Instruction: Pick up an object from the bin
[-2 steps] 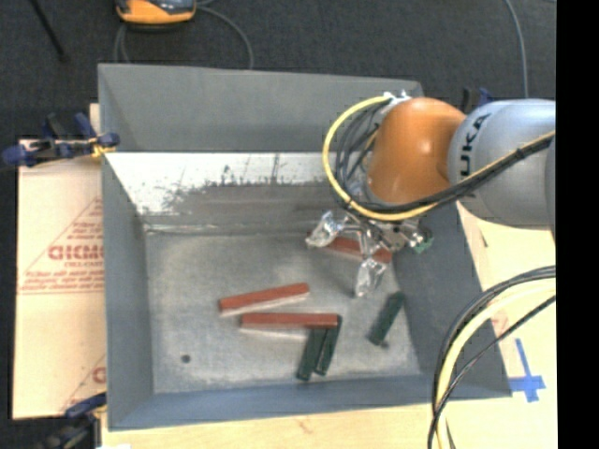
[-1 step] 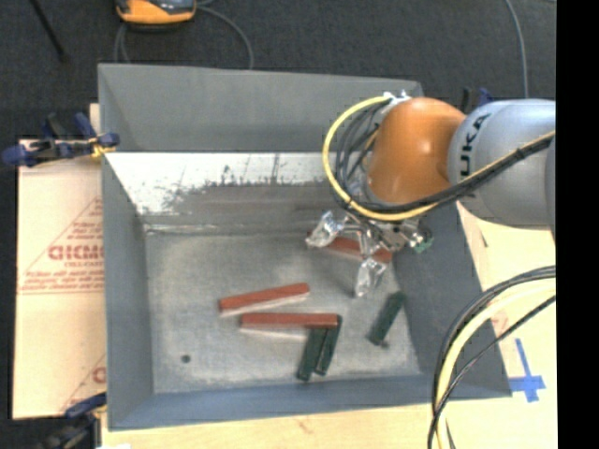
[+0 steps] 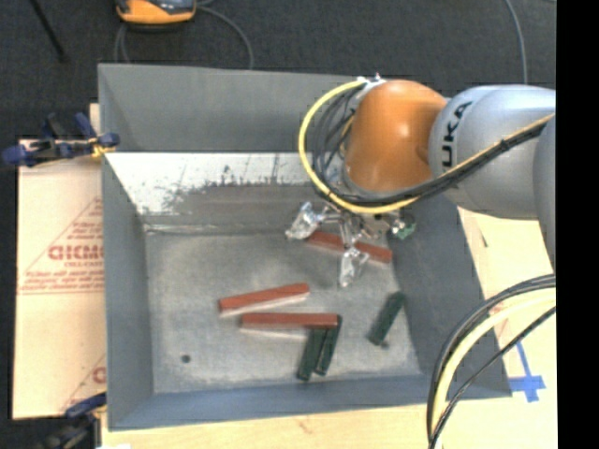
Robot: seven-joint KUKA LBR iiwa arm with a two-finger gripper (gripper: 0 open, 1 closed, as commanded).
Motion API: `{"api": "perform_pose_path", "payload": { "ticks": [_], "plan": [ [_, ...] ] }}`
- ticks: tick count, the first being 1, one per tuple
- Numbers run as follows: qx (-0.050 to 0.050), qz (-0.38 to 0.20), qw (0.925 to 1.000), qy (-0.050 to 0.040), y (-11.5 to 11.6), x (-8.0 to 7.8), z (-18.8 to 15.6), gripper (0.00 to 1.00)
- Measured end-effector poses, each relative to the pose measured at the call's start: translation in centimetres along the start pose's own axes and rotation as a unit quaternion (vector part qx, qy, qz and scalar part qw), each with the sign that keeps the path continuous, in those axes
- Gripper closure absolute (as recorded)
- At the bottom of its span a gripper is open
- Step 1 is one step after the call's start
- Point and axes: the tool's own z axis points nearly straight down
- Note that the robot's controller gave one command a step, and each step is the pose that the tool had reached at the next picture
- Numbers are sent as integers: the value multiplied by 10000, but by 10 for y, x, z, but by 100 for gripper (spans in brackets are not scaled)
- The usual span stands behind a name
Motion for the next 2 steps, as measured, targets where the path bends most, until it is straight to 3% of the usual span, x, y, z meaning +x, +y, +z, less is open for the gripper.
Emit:
{"api": "perform_pose_path", "payload": {
  "ticks": [1, 2],
  "plan": [
    [2, 96, 9999, -32, 36, 19, 14, 0],
    [1, -602, 9982, -6, 38, -12, 24, 0]
  ]
}}
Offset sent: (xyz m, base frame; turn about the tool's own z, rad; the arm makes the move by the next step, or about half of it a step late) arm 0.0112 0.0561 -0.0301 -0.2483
